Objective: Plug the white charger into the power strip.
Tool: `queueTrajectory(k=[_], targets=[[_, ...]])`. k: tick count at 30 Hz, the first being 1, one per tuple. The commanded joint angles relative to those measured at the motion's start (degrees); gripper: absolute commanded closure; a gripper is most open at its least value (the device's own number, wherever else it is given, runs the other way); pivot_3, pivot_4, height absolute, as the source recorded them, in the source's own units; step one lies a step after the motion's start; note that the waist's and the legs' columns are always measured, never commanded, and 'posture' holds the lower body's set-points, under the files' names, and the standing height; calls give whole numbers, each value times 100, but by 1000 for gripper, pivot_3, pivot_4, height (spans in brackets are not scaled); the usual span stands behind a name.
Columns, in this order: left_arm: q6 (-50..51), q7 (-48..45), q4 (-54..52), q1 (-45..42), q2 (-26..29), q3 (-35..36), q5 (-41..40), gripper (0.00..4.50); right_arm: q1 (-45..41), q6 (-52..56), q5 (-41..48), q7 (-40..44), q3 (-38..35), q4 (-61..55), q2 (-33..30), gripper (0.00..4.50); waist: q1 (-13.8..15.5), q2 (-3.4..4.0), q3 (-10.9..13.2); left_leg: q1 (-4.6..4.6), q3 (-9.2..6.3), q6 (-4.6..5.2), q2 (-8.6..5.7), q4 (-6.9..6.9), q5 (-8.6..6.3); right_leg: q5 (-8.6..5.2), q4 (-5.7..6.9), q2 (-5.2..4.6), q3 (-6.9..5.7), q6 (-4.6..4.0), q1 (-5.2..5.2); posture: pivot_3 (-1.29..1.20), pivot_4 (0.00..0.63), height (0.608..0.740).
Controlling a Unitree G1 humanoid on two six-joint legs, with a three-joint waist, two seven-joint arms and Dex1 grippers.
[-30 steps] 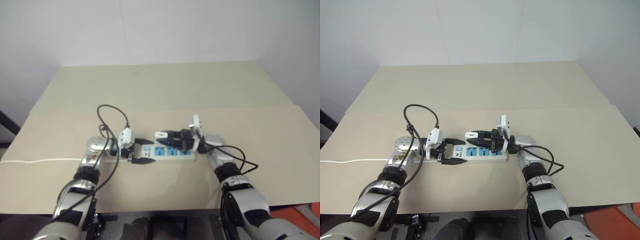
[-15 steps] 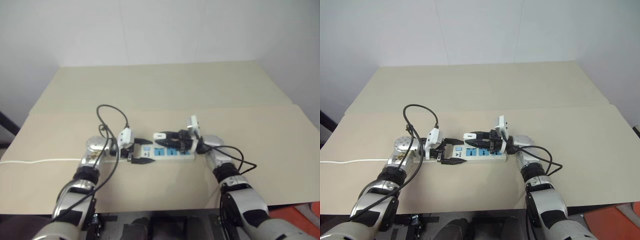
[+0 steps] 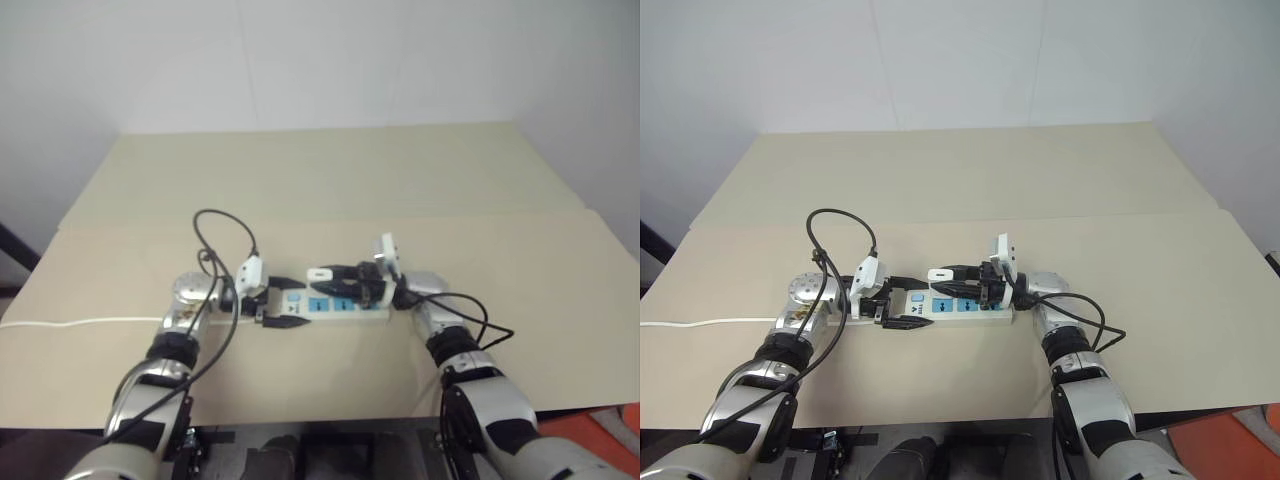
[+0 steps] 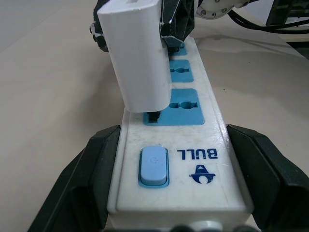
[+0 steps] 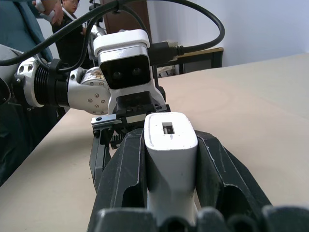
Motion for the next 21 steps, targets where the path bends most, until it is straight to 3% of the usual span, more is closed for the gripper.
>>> queueTrajectory(k=[1, 21], targets=[[-54, -23, 109, 20, 68, -131, 153, 1242, -26, -105, -83, 58, -62, 152, -135, 3396, 1, 0, 0, 0, 0, 1, 0, 0, -1, 0, 0, 0, 0, 0, 0, 0, 150, 740], [-32, 24, 50, 66, 127, -148, 107, 1242, -309, -377, -764, 106, 268, 822, -406, 3396, 14, 2, -1, 4, 0, 0, -1, -2, -1, 0, -3, -1, 1, 0, 1, 0, 150, 740]])
